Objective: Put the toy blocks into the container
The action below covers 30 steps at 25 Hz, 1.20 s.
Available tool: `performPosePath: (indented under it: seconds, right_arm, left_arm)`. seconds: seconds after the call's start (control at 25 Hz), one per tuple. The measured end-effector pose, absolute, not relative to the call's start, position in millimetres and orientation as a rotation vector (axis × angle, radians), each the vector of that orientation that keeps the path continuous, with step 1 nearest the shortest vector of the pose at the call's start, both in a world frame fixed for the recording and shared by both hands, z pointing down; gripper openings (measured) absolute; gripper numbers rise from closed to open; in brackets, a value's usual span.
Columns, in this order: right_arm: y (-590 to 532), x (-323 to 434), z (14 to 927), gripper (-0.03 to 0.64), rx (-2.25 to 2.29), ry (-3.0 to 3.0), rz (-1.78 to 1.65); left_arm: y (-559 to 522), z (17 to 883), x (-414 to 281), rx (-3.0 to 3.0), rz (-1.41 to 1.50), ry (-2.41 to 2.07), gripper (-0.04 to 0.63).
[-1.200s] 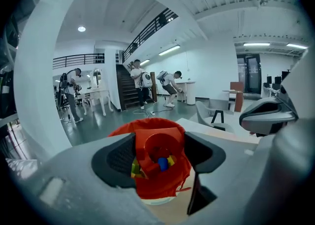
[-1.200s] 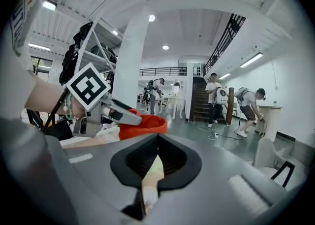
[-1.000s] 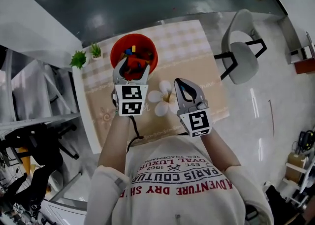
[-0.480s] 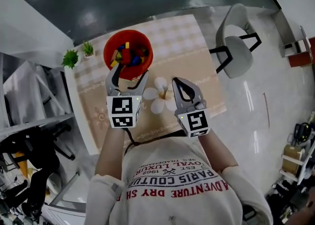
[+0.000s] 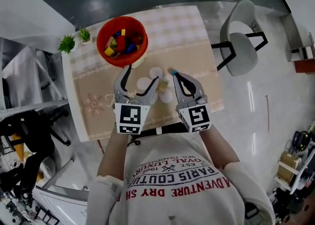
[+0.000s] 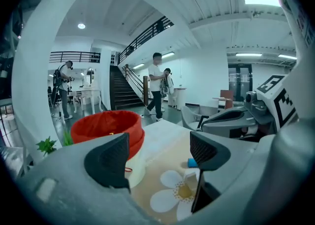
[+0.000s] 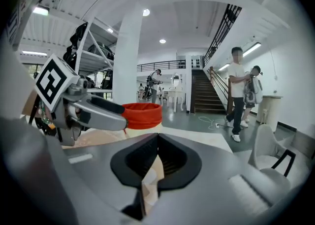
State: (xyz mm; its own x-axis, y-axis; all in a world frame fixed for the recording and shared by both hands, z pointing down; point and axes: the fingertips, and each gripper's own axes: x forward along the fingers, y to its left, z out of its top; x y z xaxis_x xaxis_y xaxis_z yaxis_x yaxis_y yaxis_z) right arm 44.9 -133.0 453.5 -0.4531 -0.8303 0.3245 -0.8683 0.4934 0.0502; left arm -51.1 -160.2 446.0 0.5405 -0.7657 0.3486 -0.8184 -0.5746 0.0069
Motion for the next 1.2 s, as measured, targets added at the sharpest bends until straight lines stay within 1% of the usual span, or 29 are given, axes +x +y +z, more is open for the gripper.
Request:
performPosePath:
  seconds: [0.16, 0.44, 0.8, 0.84, 0.88, 0.96, 1.04, 1.08, 1.2]
  right_arm:
    - [-131.2, 61.2, 463.3, 0.000, 1.358, -2.464, 0.190]
    - [-118.8, 87.3, 488.9, 0.000, 1.244, -2.479, 0.252]
    - [-103.3, 104.3, 520.1, 0.000, 1.163, -2.472, 0.323]
    - [-103.1, 104.8, 522.8, 0.000, 1.155, -2.470, 0.330]
    - [-103.5, 105.2, 525.1, 0.000, 1.151, -2.470, 0.337]
    - [-105.0, 107.1, 528.6, 0.000, 1.150, -2.468, 0.348]
    - [-107.1, 109.2, 528.9, 0.000, 1.152, -2.470, 0.351]
    - [-108.0, 110.1, 528.3, 0.000, 1.154, -2.471, 0.350]
    - [-110.6, 110.7, 524.8, 0.000, 1.156, -2.478, 0.342]
  left_arm:
    - [-137.2, 475.2, -32.2, 2.527, 0.507, -1.356, 0.396]
    - [-97.4, 554.0, -3.4, 2.353, 0.661, -1.307, 0.394]
    - [-91.2, 619.2, 19.0, 2.266, 0.764, -1.244, 0.388]
    - [-92.2, 623.4, 18.2, 2.256, 0.777, -1.246, 0.368]
    - [-92.1, 627.7, 17.1, 2.246, 0.800, -1.246, 0.334]
    - [-89.9, 634.6, 16.5, 2.244, 0.865, -1.241, 0.224]
    - [-87.2, 636.8, 19.9, 2.265, 0.916, -1.226, 0.188]
    - [-86.2, 637.1, 21.7, 2.271, 0.924, -1.219, 0.160]
    - [-84.6, 636.9, 22.7, 2.265, 0.923, -1.205, 0.155]
